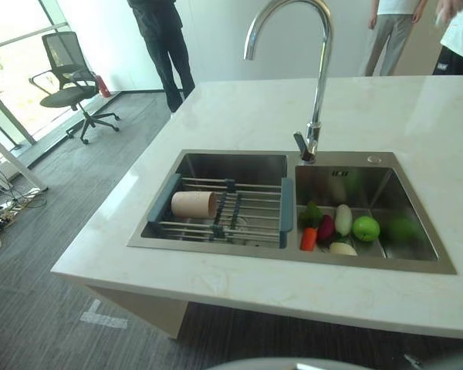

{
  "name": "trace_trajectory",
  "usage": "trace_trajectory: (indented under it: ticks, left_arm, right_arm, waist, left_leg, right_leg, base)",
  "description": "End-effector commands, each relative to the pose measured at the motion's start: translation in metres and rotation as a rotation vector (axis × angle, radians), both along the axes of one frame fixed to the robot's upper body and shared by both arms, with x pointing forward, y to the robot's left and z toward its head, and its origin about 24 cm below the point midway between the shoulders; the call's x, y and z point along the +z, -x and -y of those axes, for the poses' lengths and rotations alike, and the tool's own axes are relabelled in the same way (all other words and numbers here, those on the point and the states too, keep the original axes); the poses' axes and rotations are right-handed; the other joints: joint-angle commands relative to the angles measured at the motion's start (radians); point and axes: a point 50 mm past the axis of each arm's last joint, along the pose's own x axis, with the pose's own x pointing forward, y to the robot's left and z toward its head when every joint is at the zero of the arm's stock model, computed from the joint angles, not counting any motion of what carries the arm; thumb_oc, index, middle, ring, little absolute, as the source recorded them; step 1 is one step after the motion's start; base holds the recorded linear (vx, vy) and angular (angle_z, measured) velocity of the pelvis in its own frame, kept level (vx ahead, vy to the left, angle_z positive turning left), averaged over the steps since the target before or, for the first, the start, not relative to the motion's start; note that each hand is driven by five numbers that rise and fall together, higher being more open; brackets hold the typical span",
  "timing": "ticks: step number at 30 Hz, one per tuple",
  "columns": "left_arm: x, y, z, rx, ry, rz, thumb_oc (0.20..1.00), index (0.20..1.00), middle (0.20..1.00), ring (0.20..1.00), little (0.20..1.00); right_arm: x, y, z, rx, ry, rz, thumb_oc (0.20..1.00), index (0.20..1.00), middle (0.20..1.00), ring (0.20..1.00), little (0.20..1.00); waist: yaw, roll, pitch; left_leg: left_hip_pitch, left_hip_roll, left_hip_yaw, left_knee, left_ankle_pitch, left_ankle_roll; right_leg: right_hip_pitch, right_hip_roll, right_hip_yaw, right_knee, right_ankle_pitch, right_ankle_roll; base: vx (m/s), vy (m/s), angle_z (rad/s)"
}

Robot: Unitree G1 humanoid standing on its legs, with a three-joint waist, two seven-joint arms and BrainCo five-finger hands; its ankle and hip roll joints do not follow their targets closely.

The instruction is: Place the dishes in the dishwasher.

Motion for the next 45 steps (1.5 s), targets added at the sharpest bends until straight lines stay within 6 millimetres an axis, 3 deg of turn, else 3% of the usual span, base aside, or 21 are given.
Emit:
trace_trajectory:
  ticks: [1, 3, 4, 5, 6, 7, 8, 9, 11, 12, 13, 14, 17, 19, 20, 21, 23, 27, 32, 45]
  left_arm:
    - [0.023, -0.014, -0.029, -0.146, -0.193, -0.024, 1.000, 1.000, 1.000, 1.000, 1.000]
    - [0.062, -0.038, -0.061, -0.254, -0.377, 0.017, 1.000, 1.000, 1.000, 1.000, 1.000]
    - [0.091, -0.058, -0.079, -0.327, -0.489, 0.060, 1.000, 1.000, 1.000, 1.000, 1.000]
    - [0.092, -0.059, -0.080, -0.328, -0.490, 0.060, 1.000, 1.000, 1.000, 1.000, 1.000]
    - [0.117, -0.076, -0.092, -0.398, -0.592, 0.086, 1.000, 1.000, 1.000, 1.000, 1.000]
    - [0.140, -0.098, -0.101, -0.516, -0.702, 0.126, 1.000, 1.000, 1.000, 1.000, 1.000]
    - [0.182, -0.141, -0.109, -0.656, -0.885, 0.224, 1.000, 1.000, 1.000, 1.000, 1.000]
    - [0.207, -0.168, -0.108, -0.770, -0.987, 0.272, 1.000, 1.000, 1.000, 1.000, 1.000]
    - [0.242, -0.199, -0.101, -0.862, -1.108, 0.339, 1.000, 1.000, 1.000, 1.000, 1.000]
    - [0.278, -0.249, -0.076, -1.031, -1.271, 0.502, 1.000, 1.000, 1.000, 1.000, 1.000]
    - [0.284, -0.260, -0.068, -1.090, -1.318, 0.542, 1.000, 1.000, 1.000, 1.000, 1.000]
    - [0.303, -0.293, -0.038, -1.223, -1.402, 0.650, 1.000, 1.000, 1.000, 1.000, 1.000]
    - [0.313, -0.326, 0.002, -1.408, -1.475, 0.798, 1.000, 1.000, 1.000, 1.000, 1.000]
    - [0.317, -0.359, 0.046, -1.602, -1.477, 0.919, 1.000, 1.000, 1.000, 1.000, 1.000]
    - [0.315, -0.373, 0.070, -1.728, -1.442, 0.943, 1.000, 1.000, 1.000, 1.000, 1.000]
    - [0.312, -0.380, 0.082, -1.797, -1.417, 0.948, 1.000, 1.000, 1.000, 1.000, 1.000]
    - [0.289, -0.404, 0.121, -2.026, -1.302, 0.904, 1.000, 1.000, 1.000, 1.000, 1.000]
    - [0.271, -0.417, 0.137, -2.114, -1.232, 0.849, 1.000, 1.000, 1.000, 1.000, 1.000]
    - [0.256, -0.425, 0.144, -2.168, -1.169, 0.765, 1.000, 1.000, 1.000, 1.000, 1.000]
    - [0.208, -0.426, 0.130, -2.183, -1.001, 0.602, 1.000, 1.000, 1.000, 1.000, 1.000]
  right_arm:
    - [-0.005, -0.029, -0.015, 0.036, -0.042, 0.069, 1.000, 1.000, 1.000, 1.000, 1.000]
    - [-0.006, -0.030, -0.016, 0.060, -0.033, 0.067, 1.000, 1.000, 1.000, 1.000, 1.000]
    - [-0.006, -0.031, -0.016, 0.072, -0.027, 0.068, 1.000, 1.000, 1.000, 1.000, 1.000]
    - [-0.006, -0.030, -0.016, 0.071, -0.027, 0.068, 1.000, 1.000, 1.000, 1.000, 1.000]
    - [-0.006, -0.031, -0.016, 0.081, -0.024, 0.066, 1.000, 1.000, 1.000, 1.000, 1.000]
    - [-0.005, -0.032, -0.016, 0.091, -0.022, 0.067, 1.000, 1.000, 1.000, 1.000, 1.000]
    - [-0.006, -0.032, -0.017, 0.102, -0.024, 0.068, 1.000, 1.000, 1.000, 1.000, 1.000]
    - [-0.007, -0.031, -0.019, 0.107, -0.025, 0.064, 1.000, 1.000, 1.000, 1.000, 1.000]
    - [-0.009, -0.027, -0.023, 0.104, -0.030, 0.057, 1.000, 1.000, 1.000, 1.000, 1.000]
    - [-0.015, -0.019, -0.032, 0.113, -0.041, 0.038, 1.000, 1.000, 1.000, 1.000, 1.000]
    - [-0.016, -0.017, -0.033, 0.116, -0.044, 0.032, 1.000, 1.000, 1.000, 1.000, 1.000]
    - [-0.020, -0.009, -0.039, 0.124, -0.057, 0.013, 1.000, 1.000, 1.000, 1.000, 1.000]
    - [-0.023, 0.001, -0.043, 0.143, -0.074, -0.014, 1.000, 1.000, 1.000, 1.000, 1.000]
    - [-0.024, 0.005, -0.045, 0.166, -0.086, -0.036, 1.000, 1.000, 1.000, 1.000, 1.000]
    - [-0.024, 0.006, -0.045, 0.180, -0.091, -0.041, 1.000, 1.000, 1.000, 1.000, 1.000]
    - [-0.024, 0.006, -0.046, 0.187, -0.092, -0.042, 1.000, 1.000, 1.000, 1.000, 1.000]
    - [-0.025, 0.004, -0.049, 0.211, -0.090, -0.035, 1.000, 1.000, 1.000, 1.000, 1.000]
    - [-0.025, 0.003, -0.049, 0.228, -0.082, -0.033, 1.000, 1.000, 1.000, 1.000, 1.000]
    - [-0.025, 0.001, -0.049, 0.239, -0.072, -0.027, 1.000, 1.000, 1.000, 1.000, 1.000]
    - [-0.018, -0.010, -0.040, 0.290, -0.045, 0.005, 1.000, 1.000, 1.000, 1.000, 1.000]
  waist:
    - [-0.022, -0.018, 0.039]
    - [-0.030, -0.009, 0.037]
    - [-0.036, -0.005, 0.035]
    - [-0.035, -0.006, 0.035]
    - [-0.039, -0.003, 0.035]
    - [-0.043, -0.002, 0.033]
    - [-0.048, -0.001, 0.032]
    - [-0.050, -0.001, 0.031]
    - [-0.051, -0.004, 0.031]
    - [-0.052, -0.014, 0.027]
    - [-0.052, -0.016, 0.027]
    - [-0.053, -0.028, 0.022]
    - [-0.059, -0.045, 0.013]
    - [-0.073, -0.055, 0.002]
    - [-0.079, -0.059, -0.003]
    - [-0.082, -0.061, -0.004]
    - [-0.102, -0.067, -0.005]
    - [-0.120, -0.066, -0.003]
    - [-0.133, -0.067, 0.000]
    - [-0.144, -0.058, 0.017]
  left_leg:
    - [0.009, 0.015, 0.030, 0.006, -0.031, -0.039]
    - [0.011, 0.012, 0.034, 0.006, -0.031, -0.040]
    - [0.010, 0.011, 0.034, 0.006, -0.030, -0.041]
    - [0.011, 0.011, 0.034, 0.006, -0.030, -0.041]
    - [0.012, 0.011, 0.034, 0.006, -0.031, -0.041]
    - [0.013, 0.012, 0.034, 0.006, -0.030, -0.042]
    - [0.011, 0.012, 0.031, 0.006, -0.030, -0.043]
    - [0.011, 0.012, 0.031, 0.006, -0.030, -0.043]
    - [0.011, 0.014, 0.031, 0.006, -0.030, -0.044]
    - [0.011, 0.015, 0.026, 0.006, -0.034, -0.043]
    - [0.012, 0.015, 0.026, 0.006, -0.036, -0.042]
    - [0.013, 0.016, 0.025, 0.006, -0.041, -0.043]
    - [0.016, 0.016, 0.025, 0.006, -0.049, -0.042]
    - [0.022, 0.015, 0.030, 0.006, -0.059, -0.042]
    - [0.024, 0.014, 0.035, 0.006, -0.063, -0.042]
    - [0.025, 0.013, 0.036, 0.006, -0.064, -0.041]
    - [0.030, 0.013, 0.053, 0.006, -0.070, -0.037]
    - [0.035, 0.014, 0.069, 0.006, -0.070, -0.035]
    - [0.038, 0.014, 0.081, 0.006, -0.070, -0.033]
    - [0.040, 0.014, 0.085, 0.006, -0.065, -0.034]
  right_leg:
    - [0.003, -0.089, -0.002, 0.006, -0.017, 0.122]
    - [0.003, -0.089, 0.001, 0.006, -0.016, 0.124]
    - [0.002, -0.089, 0.004, 0.006, -0.015, 0.124]
    - [0.002, -0.089, 0.004, 0.006, -0.015, 0.124]
    - [0.003, -0.087, 0.007, 0.006, -0.015, 0.125]
    - [0.003, -0.086, 0.011, 0.006, -0.014, 0.126]
    - [0.001, -0.083, 0.017, 0.006, -0.013, 0.125]
    - [0.001, -0.082, 0.019, 0.006, -0.012, 0.125]
    - [0.000, -0.081, 0.021, 0.006, -0.010, 0.126]
    - [0.000, -0.081, 0.023, 0.006, -0.011, 0.127]
    - [0.000, -0.081, 0.023, 0.006, -0.012, 0.127]
    - [0.001, -0.082, 0.019, 0.006, -0.013, 0.129]
    - [0.002, -0.080, 0.020, 0.006, -0.016, 0.130]
    - [0.003, -0.079, 0.025, 0.006, -0.018, 0.134]
    - [0.002, -0.079, 0.029, 0.006, -0.018, 0.137]
    - [0.002, -0.079, 0.031, 0.006, -0.017, 0.138]
    - [-0.001, -0.077, 0.043, 0.006, -0.016, 0.142]
    - [-0.002, -0.076, 0.049, 0.006, -0.012, 0.145]
    - [-0.003, -0.075, 0.055, 0.006, -0.010, 0.146]
    - [0.000, -0.076, 0.055, 0.006, -0.009, 0.146]
  base:
    - [-0.03, 0.040, 0.01]
    - [-0.03, 0.043, 0.03]
    - [-0.02, 0.029, 0.04]
    - [-0.02, 0.014, 0.08]
    - [-0.01, 0.005, 0.03]
    - [0.00, 0.000, 0.00]
    - [-0.01, 0.005, -0.04]
    - [0.00, 0.000, 0.00]
    - [0.00, -0.002, 0.03]
    - [0.01, -0.015, 0.03]
    - [0.03, -0.018, 0.01]
    - [0.04, -0.015, 0.02]
    - [0.05, -0.010, 0.00]
    - [0.07, 0.023, -0.11]
    - [0.05, 0.041, -0.04]
    - [0.04, 0.059, -0.13]
    - [0.02, 0.065, -0.24]
    - [0.02, 0.026, -0.11]
    - [0.00, 0.000, 0.00]
    - [0.00, 0.000, 0.00]
